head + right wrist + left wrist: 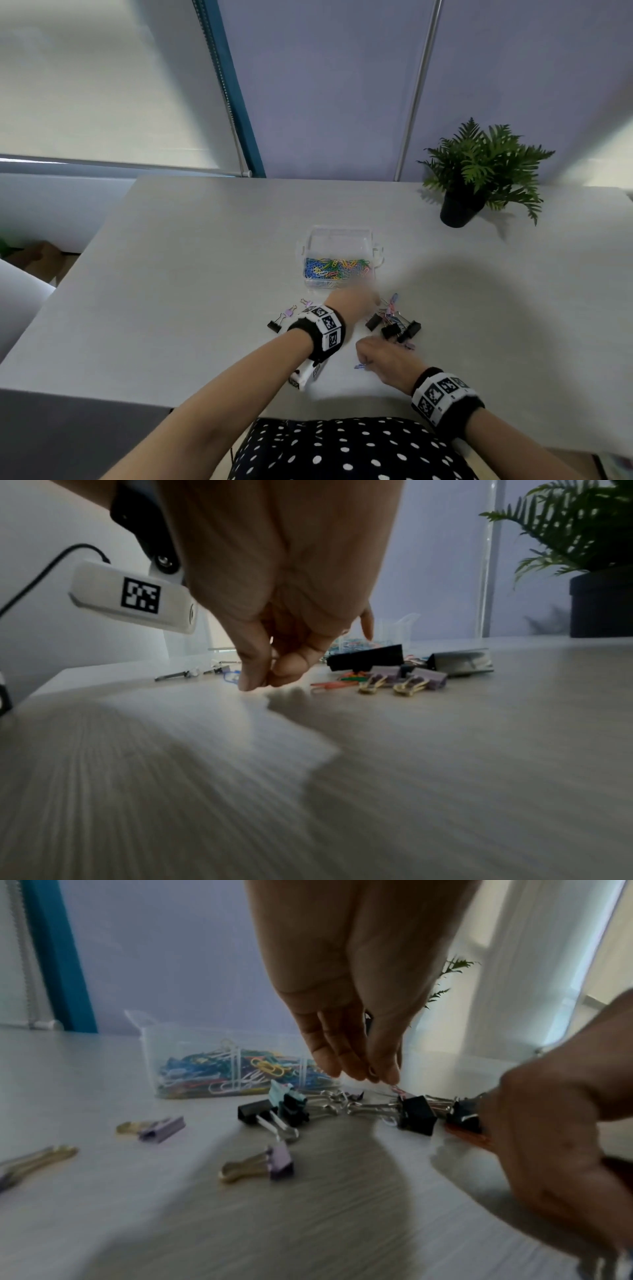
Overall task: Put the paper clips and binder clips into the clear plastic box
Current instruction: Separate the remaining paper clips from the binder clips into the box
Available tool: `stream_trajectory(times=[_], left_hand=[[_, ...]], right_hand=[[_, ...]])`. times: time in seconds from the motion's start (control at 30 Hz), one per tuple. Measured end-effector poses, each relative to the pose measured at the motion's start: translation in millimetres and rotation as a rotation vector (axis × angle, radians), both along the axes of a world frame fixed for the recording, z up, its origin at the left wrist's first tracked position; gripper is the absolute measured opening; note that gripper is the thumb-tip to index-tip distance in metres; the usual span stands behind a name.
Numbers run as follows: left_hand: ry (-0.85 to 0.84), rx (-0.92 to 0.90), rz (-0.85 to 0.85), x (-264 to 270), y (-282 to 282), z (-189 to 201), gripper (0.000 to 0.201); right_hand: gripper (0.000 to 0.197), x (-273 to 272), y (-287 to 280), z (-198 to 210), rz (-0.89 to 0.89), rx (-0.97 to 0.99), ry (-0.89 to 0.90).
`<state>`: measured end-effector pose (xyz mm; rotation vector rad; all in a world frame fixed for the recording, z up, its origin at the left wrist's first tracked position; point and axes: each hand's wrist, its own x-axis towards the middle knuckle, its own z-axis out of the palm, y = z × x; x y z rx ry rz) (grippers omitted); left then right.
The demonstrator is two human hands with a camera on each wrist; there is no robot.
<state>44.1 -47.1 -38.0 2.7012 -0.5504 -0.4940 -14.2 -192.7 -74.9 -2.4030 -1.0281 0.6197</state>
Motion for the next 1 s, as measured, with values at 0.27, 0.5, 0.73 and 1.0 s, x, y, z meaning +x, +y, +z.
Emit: stream_trajectory(times=[0.27, 0.5, 0.73, 1.0], left_hand=[[0.078, 0.07, -0.074, -19, 27, -24, 0.019], [0.089, 0.027, 0.164, -9, 4, -8, 0.018], [0.054, 0.135, 0.265, -15, -25, -13, 0.032], [-0.029, 0.163, 0.261, -18, -32, -16, 0.028]], right_hand=[[0.021, 30, -32, 18, -0.335, 0.177, 0.104], [0.012, 86, -16, 40, -0.639, 0.345, -0.008], [0.018, 148, 31, 51, -0.555, 0.169, -0.083], [0.016, 138, 28, 45, -0.363, 0.089, -0.05]])
